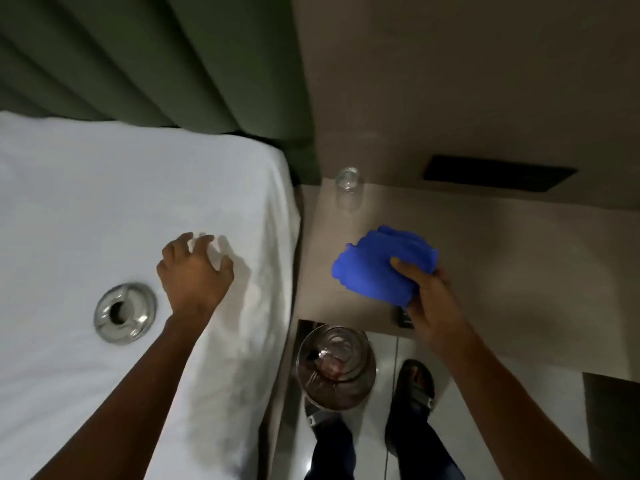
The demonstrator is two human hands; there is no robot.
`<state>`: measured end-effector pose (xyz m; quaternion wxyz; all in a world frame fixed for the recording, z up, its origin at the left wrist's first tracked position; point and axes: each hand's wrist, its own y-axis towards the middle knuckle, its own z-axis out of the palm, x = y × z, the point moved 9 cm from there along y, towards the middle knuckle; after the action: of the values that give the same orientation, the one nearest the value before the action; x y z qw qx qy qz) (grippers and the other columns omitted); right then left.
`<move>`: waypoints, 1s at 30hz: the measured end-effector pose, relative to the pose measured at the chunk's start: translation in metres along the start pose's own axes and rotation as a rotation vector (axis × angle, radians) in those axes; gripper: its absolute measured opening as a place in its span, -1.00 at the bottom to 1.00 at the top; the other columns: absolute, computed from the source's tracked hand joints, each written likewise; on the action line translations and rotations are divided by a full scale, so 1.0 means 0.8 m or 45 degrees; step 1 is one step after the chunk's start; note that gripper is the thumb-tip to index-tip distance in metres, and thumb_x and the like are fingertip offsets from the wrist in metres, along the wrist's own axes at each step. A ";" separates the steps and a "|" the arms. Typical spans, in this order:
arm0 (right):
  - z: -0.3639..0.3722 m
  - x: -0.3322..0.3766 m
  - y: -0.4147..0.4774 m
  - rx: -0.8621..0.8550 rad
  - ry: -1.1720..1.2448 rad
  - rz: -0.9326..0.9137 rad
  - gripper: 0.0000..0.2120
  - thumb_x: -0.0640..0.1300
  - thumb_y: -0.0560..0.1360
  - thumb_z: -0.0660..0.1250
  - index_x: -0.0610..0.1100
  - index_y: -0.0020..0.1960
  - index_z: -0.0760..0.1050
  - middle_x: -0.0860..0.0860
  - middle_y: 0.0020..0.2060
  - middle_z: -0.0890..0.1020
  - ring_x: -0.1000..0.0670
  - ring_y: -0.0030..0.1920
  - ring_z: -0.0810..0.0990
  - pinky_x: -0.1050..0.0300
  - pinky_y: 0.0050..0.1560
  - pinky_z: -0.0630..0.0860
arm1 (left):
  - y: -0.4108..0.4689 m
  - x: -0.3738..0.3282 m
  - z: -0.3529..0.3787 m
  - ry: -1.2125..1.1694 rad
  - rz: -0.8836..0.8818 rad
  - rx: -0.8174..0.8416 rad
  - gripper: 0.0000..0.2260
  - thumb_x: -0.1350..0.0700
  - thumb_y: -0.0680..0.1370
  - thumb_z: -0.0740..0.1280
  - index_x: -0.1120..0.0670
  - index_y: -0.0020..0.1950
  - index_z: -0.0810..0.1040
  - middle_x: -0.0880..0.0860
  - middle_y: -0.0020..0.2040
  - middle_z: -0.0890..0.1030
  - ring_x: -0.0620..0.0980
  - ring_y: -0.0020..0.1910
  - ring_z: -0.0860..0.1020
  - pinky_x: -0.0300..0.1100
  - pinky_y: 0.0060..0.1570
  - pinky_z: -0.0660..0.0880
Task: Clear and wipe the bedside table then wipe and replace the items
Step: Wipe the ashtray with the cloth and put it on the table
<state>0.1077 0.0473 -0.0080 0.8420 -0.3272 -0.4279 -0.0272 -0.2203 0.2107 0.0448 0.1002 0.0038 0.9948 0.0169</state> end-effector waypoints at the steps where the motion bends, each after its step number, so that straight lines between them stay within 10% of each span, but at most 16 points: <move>1: 0.013 -0.006 -0.005 0.010 0.006 0.008 -0.51 -0.17 0.46 0.32 -0.12 0.38 0.38 -0.10 0.25 0.57 -0.07 0.19 0.60 0.17 -0.10 0.62 | -0.005 0.039 -0.017 0.033 -0.106 -0.044 -0.51 -0.05 0.40 0.33 0.12 0.30 0.51 0.24 0.33 0.47 0.31 0.33 0.36 0.23 0.20 0.37; 8: 0.088 -0.070 -0.040 0.045 -0.026 0.095 -0.55 -0.25 0.44 0.37 -0.06 0.32 0.45 -0.07 0.20 0.62 -0.08 0.16 0.62 0.08 -0.06 0.64 | -0.064 0.247 -0.009 -0.369 -1.111 0.203 -0.08 -0.25 0.31 0.49 0.17 0.48 0.17 0.32 0.40 0.31 0.32 0.39 0.29 0.21 0.32 0.36; 13: 0.120 -0.093 -0.057 0.097 -0.162 0.101 -0.63 -0.28 0.46 0.37 -0.13 0.25 0.51 -0.11 0.13 0.65 -0.12 0.12 0.64 -0.09 0.11 0.57 | -0.065 0.247 0.013 -0.948 -1.058 0.114 -0.10 -0.16 0.15 0.64 0.11 0.36 0.36 0.20 0.29 0.51 0.20 0.20 0.55 0.08 0.11 0.58; 17: 0.143 -0.081 -0.064 -0.006 -0.519 -0.028 -0.76 -0.25 0.52 0.28 -0.08 0.16 0.49 0.03 0.01 0.66 0.07 -0.05 0.64 0.23 -0.10 0.56 | -0.084 0.196 0.023 -1.329 -0.972 0.159 -0.48 -0.02 0.41 0.52 0.16 0.27 0.49 0.23 0.16 0.61 0.15 -0.02 0.65 -0.13 -0.37 0.61; 21: 0.198 -0.050 -0.083 0.130 -0.900 -0.372 -0.86 -0.19 0.56 0.22 -0.15 0.11 0.34 0.05 -0.08 0.54 0.35 -0.19 0.55 0.50 -0.20 0.42 | -0.126 0.077 0.013 -1.554 -0.822 0.395 -0.68 0.03 0.55 0.38 0.13 0.25 0.52 0.07 0.00 0.64 0.02 -0.09 0.62 0.05 -0.05 0.62; 24: 0.224 -0.048 -0.097 0.187 -1.173 -0.493 -0.63 -0.10 0.56 0.16 -0.11 0.35 0.30 -0.03 0.20 0.54 0.12 0.16 0.55 0.21 0.16 0.51 | -0.152 0.008 0.012 -1.666 -0.757 0.585 -0.72 0.02 0.58 0.33 0.06 0.25 0.57 0.08 0.07 0.70 0.07 0.03 0.68 0.02 -0.04 0.64; 26: 0.223 -0.051 -0.097 0.161 -1.503 -0.542 -0.50 -0.09 0.56 0.09 -0.05 0.49 0.15 -0.05 0.49 0.27 -0.09 0.50 0.19 -0.17 0.45 0.23 | -0.163 -0.028 0.016 -1.766 -0.749 0.709 -0.75 0.01 0.62 0.25 0.03 0.24 0.59 0.11 0.08 0.70 0.09 0.06 0.68 0.01 -0.01 0.62; 30: 0.216 -0.039 -0.105 0.196 -1.755 -0.685 -0.45 -0.07 0.47 0.09 0.02 0.46 0.23 0.00 0.52 0.20 -0.10 0.54 -0.01 -0.35 0.45 -0.01 | -0.169 -0.079 0.029 -1.999 -0.791 0.850 -0.74 0.19 0.66 0.13 0.13 0.16 0.61 0.15 0.00 0.71 0.03 -0.08 0.69 -0.17 -0.18 0.65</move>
<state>-0.0607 0.0736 0.0856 0.3675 -0.0942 -0.9252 0.0089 -0.1547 0.0754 0.0302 0.7431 -0.2253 0.5499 -0.3076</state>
